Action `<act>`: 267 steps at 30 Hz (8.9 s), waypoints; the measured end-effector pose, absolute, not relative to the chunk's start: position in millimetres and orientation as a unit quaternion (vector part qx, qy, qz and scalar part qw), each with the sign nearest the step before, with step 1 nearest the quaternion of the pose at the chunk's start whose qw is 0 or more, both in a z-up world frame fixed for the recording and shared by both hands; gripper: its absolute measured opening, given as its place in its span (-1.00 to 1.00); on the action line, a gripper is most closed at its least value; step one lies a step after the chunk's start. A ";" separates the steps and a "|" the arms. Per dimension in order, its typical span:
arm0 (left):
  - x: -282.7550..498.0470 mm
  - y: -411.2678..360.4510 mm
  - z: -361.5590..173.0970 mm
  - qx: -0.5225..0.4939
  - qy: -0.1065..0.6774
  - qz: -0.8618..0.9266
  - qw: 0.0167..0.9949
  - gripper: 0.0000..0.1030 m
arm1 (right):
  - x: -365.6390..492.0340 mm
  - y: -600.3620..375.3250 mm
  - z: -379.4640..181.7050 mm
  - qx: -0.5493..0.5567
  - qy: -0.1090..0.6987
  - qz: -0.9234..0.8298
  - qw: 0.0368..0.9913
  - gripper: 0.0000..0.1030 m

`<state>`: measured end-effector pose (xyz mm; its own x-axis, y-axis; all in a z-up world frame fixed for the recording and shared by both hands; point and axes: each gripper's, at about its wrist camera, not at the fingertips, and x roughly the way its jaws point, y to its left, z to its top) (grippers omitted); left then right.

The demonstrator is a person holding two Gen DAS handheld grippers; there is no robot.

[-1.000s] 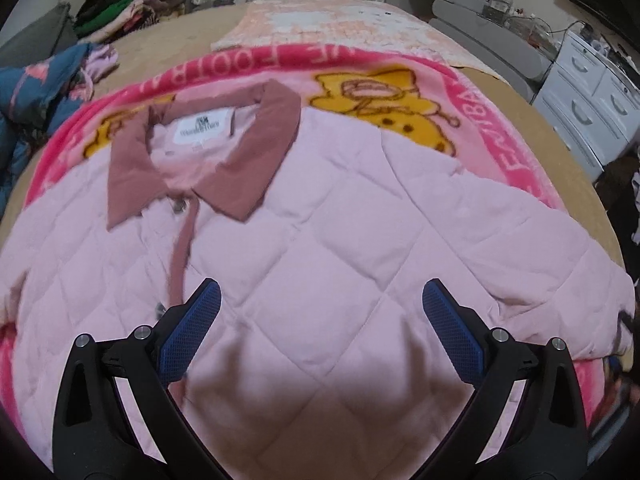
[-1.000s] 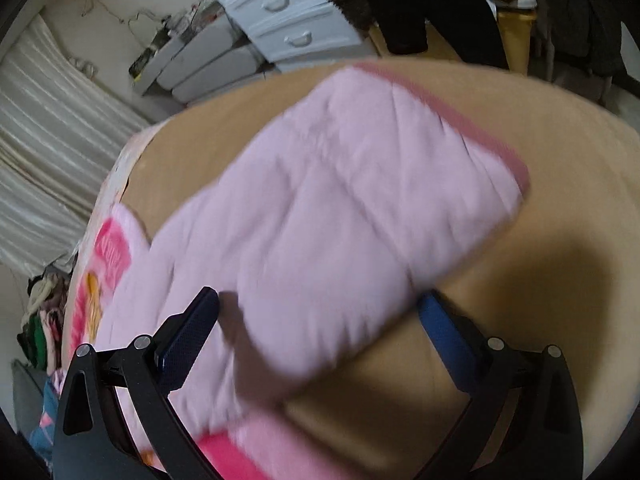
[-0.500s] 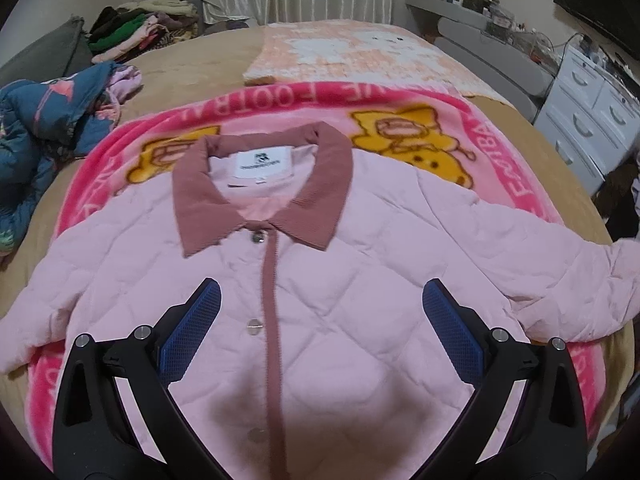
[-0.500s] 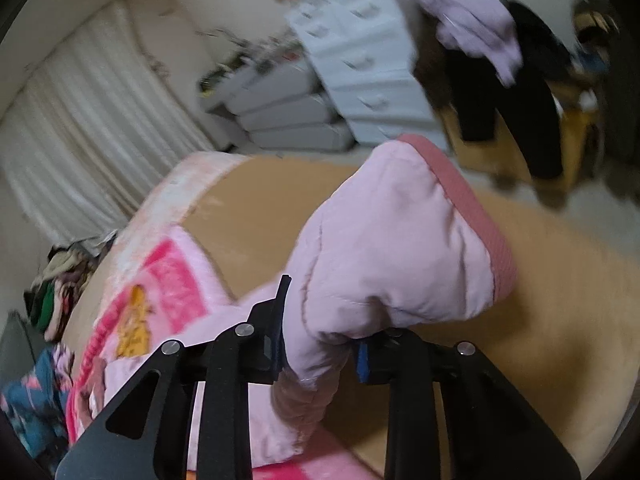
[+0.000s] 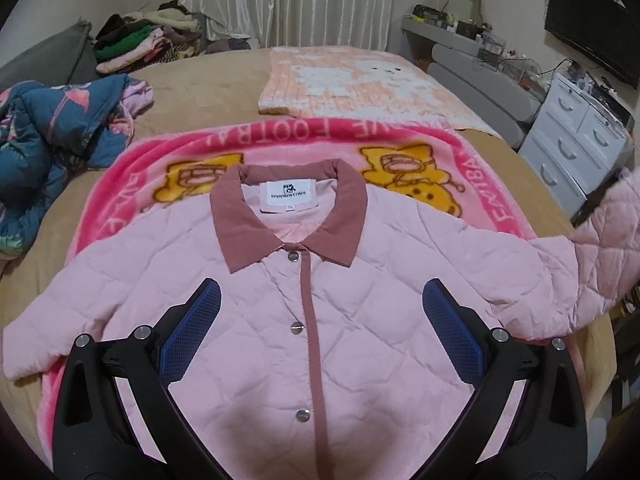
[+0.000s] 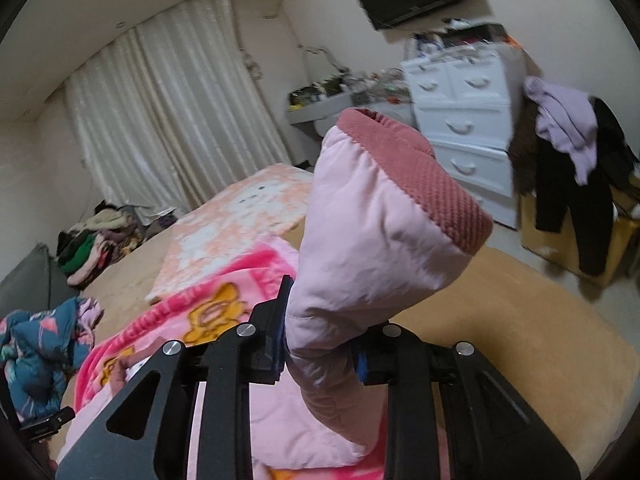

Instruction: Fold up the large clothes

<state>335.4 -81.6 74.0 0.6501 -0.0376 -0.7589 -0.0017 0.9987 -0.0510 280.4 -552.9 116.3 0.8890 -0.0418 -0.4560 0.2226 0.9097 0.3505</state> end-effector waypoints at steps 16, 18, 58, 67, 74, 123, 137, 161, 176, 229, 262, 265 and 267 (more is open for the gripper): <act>303.3 -25.3 100.2 -0.049 0.385 -0.029 0.921 0.84 | 291.1 -420.7 190.1 0.138 0.206 0.007 0.969 -0.54; 300.7 -16.4 101.9 -0.051 0.383 -0.028 0.922 0.84 | 291.1 -404.8 194.5 0.134 0.205 0.015 0.969 -0.54; 265.6 154.8 42.9 -0.206 0.410 0.029 0.888 0.84 | 322.4 -136.1 103.0 0.066 0.290 0.174 0.939 -0.54; 264.2 174.7 25.4 -0.233 0.421 0.039 0.876 0.84 | 326.0 -96.6 28.1 0.064 0.342 0.198 0.916 -0.51; 263.2 180.5 13.3 -0.251 0.429 0.039 0.867 0.84 | 313.8 -71.2 -10.4 0.061 0.368 0.236 0.897 -0.32; 318.3 69.9 29.3 -0.137 0.414 -0.041 0.899 -0.71 | 249.3 -330.1 -5.2 0.145 0.352 0.040 0.924 0.70; 315.1 97.1 -54.1 -0.121 0.472 0.008 0.873 -0.69 | 299.0 -265.0 -0.7 0.095 0.374 0.106 0.917 0.71; 294.3 99.7 -41.2 -0.100 0.466 0.002 0.879 -0.41 | 317.2 -248.0 -39.1 0.083 0.439 0.073 0.892 0.87; 249.6 123.4 -6.0 -0.096 0.444 0.020 0.891 0.81 | 292.1 -207.4 -1.9 0.068 0.414 0.109 0.901 0.91; 168.0 353.2 -27.8 -0.253 0.374 0.250 0.857 0.82 | 252.9 88.7 21.7 -0.068 0.380 0.305 0.871 0.92; 112.8 472.4 -61.4 -0.428 0.270 0.363 0.782 -0.75 | 256.7 43.6 1.2 -0.009 0.400 0.270 0.875 0.92; 112.9 457.7 -30.2 -0.403 0.242 0.340 0.815 -0.79 | 253.3 22.5 6.4 -0.006 0.395 0.256 0.882 0.92; 115.4 448.4 -10.4 -0.387 0.226 0.319 0.835 -0.81 | 251.2 9.9 11.5 -0.008 0.390 0.246 0.887 0.92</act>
